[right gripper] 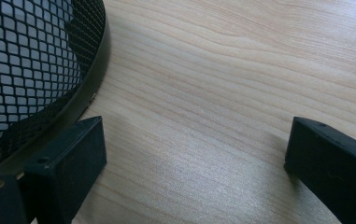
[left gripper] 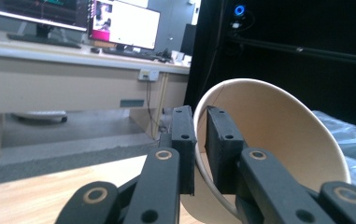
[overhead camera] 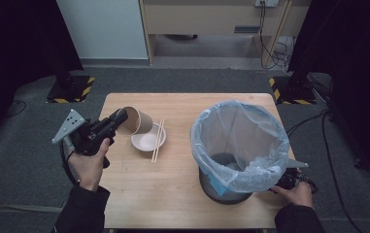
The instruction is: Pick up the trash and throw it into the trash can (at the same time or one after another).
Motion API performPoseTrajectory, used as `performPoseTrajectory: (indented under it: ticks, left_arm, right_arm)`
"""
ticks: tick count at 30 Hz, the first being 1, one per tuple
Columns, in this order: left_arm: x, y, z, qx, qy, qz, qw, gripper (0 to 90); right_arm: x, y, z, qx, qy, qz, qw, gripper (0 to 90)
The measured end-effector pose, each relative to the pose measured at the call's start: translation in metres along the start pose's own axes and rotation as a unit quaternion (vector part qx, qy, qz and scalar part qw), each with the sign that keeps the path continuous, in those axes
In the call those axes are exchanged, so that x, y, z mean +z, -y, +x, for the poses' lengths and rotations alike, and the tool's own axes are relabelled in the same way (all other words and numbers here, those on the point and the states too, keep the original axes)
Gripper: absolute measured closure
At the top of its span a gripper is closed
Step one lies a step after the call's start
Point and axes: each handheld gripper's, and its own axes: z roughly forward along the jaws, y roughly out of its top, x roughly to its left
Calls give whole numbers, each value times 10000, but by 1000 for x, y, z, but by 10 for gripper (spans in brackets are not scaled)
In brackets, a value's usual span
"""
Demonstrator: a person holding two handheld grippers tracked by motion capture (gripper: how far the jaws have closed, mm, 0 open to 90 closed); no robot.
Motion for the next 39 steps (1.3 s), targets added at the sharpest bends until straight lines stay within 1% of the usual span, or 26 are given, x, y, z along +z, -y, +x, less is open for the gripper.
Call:
performPoseTrajectory:
  ticks: [1,2,3,4,5,10,15,16,20,21,22,23,24,25,26,27,28,29,30,31,34,39]
  left_arm:
    - [0,0,0,0,0,0,10000,817]
    - [-1,-3,-5,36,81,-38,10000,817]
    - [-1,-5,-8,55,112,-55,9999,817]
    - [-1,-5,-8,55,112,-55,9999,817]
    - [-2,-7,-13,48,201,-117,9997,817]
    - [-2,-12,-24,80,356,-180,9992,817]
    - [2,-14,-29,65,455,-189,9988,817]
    - [2,-17,-31,44,504,-227,9985,817]
    - [4,-22,-35,42,557,-293,9980,817]
    - [5,-24,-37,52,579,-306,9978,817]
    - [7,-30,-42,98,622,-329,9975,817]
    - [7,-30,-42,98,622,-329,9975,817]
    - [10,-36,-47,165,682,-357,9969,817]
    - [10,-36,-47,165,682,-357,9969,817]
    - [12,-42,-53,212,737,-407,9962,817]
    - [12,-42,-53,212,737,-407,9962,817]
    - [15,-47,-57,249,792,-435,9956,817]
    - [15,-47,-57,249,792,-435,9956,817]
    - [19,-50,-62,271,836,-456,9951,817]
    - [19,-50,-62,271,836,-456,9951,817]
    - [26,-54,-70,307,929,-462,9941,817]
    - [34,-54,-76,284,1023,-447,9933,817]
  right_arm:
    - [0,0,0,0,0,0,10000,55]
    - [0,0,0,1,-1,0,10000,55]
    - [0,0,0,2,-1,1,10000,55]
    - [0,0,0,2,-1,1,10000,55]
    - [0,0,0,5,-3,2,10000,54]
    - [0,0,0,1,-2,1,10000,54]
    - [0,0,0,0,-2,0,10000,54]
    - [0,0,0,-2,-1,0,10000,54]
    - [0,0,0,-1,-1,1,10000,54]
    - [0,0,0,-1,-1,1,10000,54]
    - [0,0,0,-1,-1,1,10000,54]
    - [0,0,0,-1,-1,1,10000,54]
    - [0,0,0,-1,-1,1,10000,54]
    - [0,0,0,-1,-1,1,10000,54]
    - [0,0,0,-1,-1,0,10000,54]
    - [0,0,0,-1,-1,0,10000,54]
    - [0,0,0,-1,0,0,10000,54]
    - [0,0,0,-1,0,0,10000,54]
    - [0,0,0,0,-1,1,10000,54]
    - [0,0,0,0,-1,1,10000,54]
    - [0,0,0,3,-1,-1,10000,54]
    - [0,0,0,-2,-2,1,10000,54]
